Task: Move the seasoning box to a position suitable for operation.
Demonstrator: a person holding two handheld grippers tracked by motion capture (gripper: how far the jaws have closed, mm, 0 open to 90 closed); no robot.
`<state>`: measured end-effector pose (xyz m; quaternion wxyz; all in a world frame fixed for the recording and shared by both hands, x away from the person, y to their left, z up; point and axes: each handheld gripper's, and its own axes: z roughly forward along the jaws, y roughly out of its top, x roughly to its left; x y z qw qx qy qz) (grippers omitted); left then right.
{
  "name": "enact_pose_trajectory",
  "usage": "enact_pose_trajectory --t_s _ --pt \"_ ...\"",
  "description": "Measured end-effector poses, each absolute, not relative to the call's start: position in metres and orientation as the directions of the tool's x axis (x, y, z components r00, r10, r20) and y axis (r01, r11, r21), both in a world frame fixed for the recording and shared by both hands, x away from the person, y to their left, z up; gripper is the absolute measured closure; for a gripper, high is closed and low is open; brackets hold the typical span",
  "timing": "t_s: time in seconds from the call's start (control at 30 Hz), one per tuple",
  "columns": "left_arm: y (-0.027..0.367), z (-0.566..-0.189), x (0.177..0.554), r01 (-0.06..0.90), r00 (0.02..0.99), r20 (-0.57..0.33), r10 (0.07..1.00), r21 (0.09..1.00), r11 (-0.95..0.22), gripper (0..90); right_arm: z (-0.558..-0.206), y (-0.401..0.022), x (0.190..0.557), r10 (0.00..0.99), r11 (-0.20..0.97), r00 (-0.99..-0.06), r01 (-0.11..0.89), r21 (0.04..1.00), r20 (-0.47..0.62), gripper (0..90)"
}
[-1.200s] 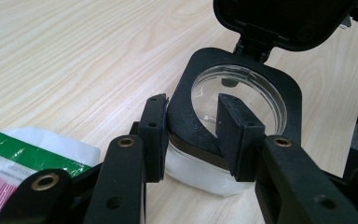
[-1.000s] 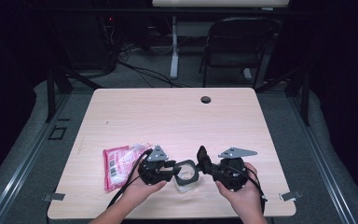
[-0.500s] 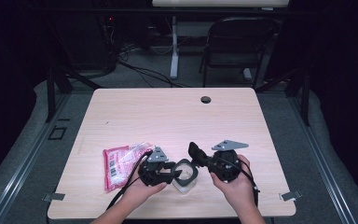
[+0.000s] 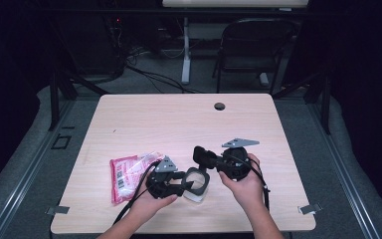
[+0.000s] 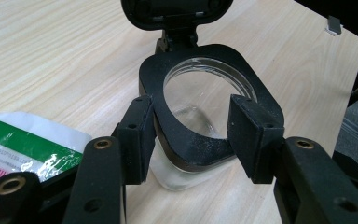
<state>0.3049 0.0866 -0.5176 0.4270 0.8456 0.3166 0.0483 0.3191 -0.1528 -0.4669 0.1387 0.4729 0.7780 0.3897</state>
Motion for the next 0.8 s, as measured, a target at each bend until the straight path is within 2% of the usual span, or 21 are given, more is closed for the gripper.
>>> enact_pose_trajectory --t_s 0.1,0.2,0.43,0.8 --pt "0.089 -0.514 0.304 0.474 0.807 -0.168 0.566 0.757 -0.45 52.6 -0.468 -0.153 0.319 0.843 0.242 -0.514 0.627 0.74 0.161 79.5" --pt "0.094 -0.506 0.302 0.454 0.804 -0.142 0.578 0.773 -0.443 54.0 -0.469 -0.152 0.318 0.84 0.259 -0.52 0.632 0.73 0.153 72.4" --pt "0.112 -0.493 0.297 0.439 0.792 -0.119 0.599 0.793 -0.422 54.2 -0.47 -0.159 0.312 0.838 0.231 -0.512 0.646 0.727 0.189 63.0" --pt "0.158 -0.498 0.294 0.49 0.71 -0.096 0.698 0.778 -0.392 52.8 -0.47 -0.167 0.304 0.823 0.224 -0.514 0.685 0.693 0.243 57.4"
